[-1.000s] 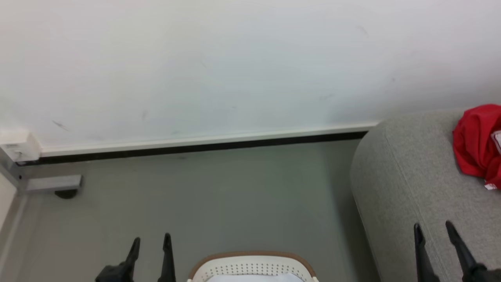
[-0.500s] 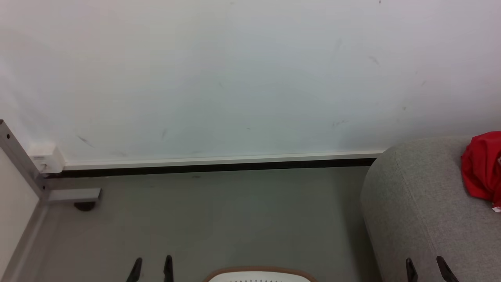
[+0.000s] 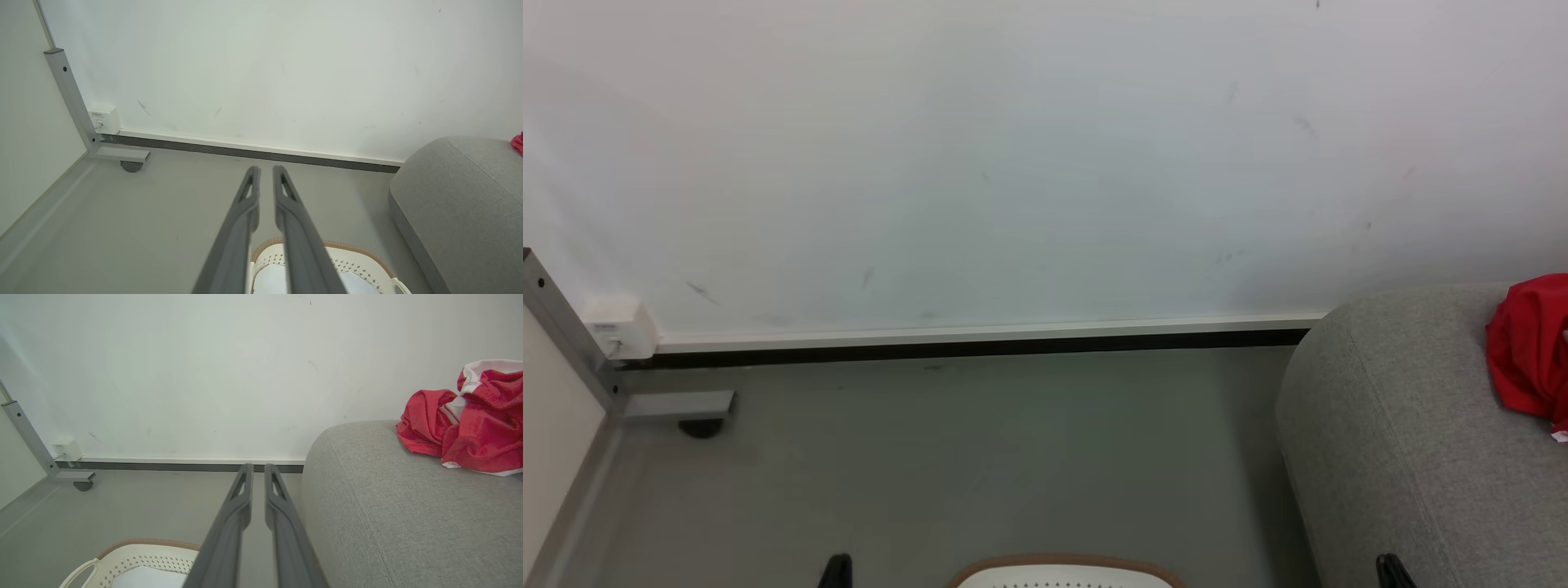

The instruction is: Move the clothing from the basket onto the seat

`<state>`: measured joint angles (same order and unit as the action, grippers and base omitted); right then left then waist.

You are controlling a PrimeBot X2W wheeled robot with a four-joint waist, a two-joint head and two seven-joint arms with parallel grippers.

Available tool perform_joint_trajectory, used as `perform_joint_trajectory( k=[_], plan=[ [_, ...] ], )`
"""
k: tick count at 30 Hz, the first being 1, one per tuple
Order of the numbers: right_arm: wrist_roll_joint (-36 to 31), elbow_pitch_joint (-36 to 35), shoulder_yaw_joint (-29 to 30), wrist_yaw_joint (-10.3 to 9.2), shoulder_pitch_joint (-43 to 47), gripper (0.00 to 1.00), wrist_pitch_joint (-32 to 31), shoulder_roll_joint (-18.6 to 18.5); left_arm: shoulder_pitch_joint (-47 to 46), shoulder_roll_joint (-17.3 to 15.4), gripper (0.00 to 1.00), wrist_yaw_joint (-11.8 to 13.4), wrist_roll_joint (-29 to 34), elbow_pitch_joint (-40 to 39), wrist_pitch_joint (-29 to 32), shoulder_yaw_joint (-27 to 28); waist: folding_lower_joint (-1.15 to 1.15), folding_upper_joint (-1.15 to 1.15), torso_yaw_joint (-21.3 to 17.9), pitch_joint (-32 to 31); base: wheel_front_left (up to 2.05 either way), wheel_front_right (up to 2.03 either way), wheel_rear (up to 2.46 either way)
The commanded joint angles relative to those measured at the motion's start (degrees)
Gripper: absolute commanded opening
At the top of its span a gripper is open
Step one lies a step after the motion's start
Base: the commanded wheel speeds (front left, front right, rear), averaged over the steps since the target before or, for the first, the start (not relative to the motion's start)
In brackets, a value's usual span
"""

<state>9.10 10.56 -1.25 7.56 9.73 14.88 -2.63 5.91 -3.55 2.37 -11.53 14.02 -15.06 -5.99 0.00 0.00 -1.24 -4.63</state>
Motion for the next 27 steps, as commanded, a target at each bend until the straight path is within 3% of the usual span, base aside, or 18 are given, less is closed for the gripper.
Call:
perform_joint_trajectory(
  k=[1,27],
  plan=[
    [1.87,-0.67,-0.02,0.0,-0.2,0.0,-0.2,-0.07,-0.94,-0.03,0.0,-0.24,-1.66,-0.15,0.73,0.74,0.0,0.0,0.02,0.06,0.0,0.0,0.0],
    [30.37,0.88,0.56,-0.03,-5.94,0.0,-5.55,-1.89,-4.64,0.17,0.0,-2.39,-27.53,-1.43,7.41,4.5,0.0,0.0,0.27,1.0,0.0,0.0,0.0]
  ],
)
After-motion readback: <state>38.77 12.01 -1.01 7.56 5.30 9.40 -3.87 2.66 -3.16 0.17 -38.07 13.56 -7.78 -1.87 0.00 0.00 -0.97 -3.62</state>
